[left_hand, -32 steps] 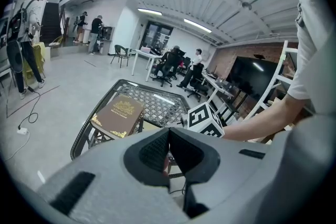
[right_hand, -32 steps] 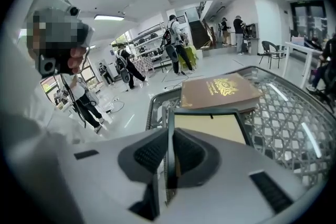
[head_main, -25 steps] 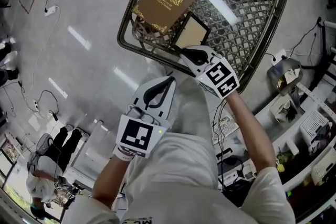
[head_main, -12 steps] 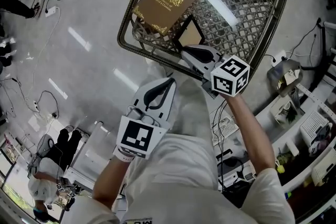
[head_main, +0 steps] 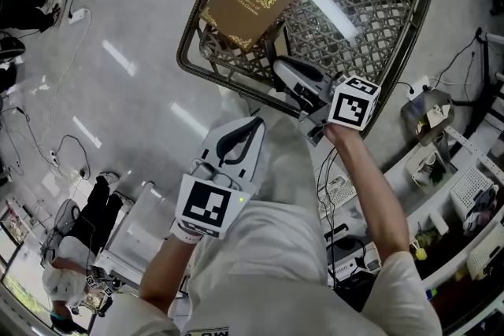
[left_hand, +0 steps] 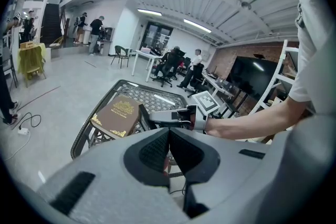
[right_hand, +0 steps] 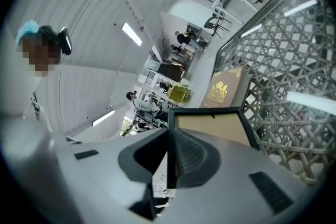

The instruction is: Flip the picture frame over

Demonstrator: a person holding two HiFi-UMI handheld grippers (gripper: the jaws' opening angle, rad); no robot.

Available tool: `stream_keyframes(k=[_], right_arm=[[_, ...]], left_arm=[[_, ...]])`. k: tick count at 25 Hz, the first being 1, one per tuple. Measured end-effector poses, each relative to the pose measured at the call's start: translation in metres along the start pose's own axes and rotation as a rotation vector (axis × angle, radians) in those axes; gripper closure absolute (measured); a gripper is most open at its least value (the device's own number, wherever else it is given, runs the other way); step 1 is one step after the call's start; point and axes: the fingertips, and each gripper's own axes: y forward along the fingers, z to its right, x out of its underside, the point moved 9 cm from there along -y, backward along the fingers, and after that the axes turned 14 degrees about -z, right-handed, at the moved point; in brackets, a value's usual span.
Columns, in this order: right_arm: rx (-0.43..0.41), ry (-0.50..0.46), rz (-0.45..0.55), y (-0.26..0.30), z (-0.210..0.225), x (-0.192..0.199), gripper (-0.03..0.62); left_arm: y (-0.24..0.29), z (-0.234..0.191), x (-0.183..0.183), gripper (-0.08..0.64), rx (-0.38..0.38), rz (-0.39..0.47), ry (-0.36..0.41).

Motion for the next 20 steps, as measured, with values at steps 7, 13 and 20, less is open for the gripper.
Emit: stream_keyframes(k=[7,13,20], right_arm=[[-0.059,0.095,0.041,0.007,0.006,-0.002,0.538],[-0.094,0.159,0.070,0.011,0.012,-0.004,0.538],[-0.146,0.228,0.108,0.016,0.020,-0.006,0.538]], left_arm=[[-0.001,-0.002,0.003,0.535,-0.004,0.003,0.015],[0.001,-0.002,0.000,0.534,-0.001,-0.003,-0.006],[0.004,-0.003,0.000,0.534,0.002,-0.007,0.007]])
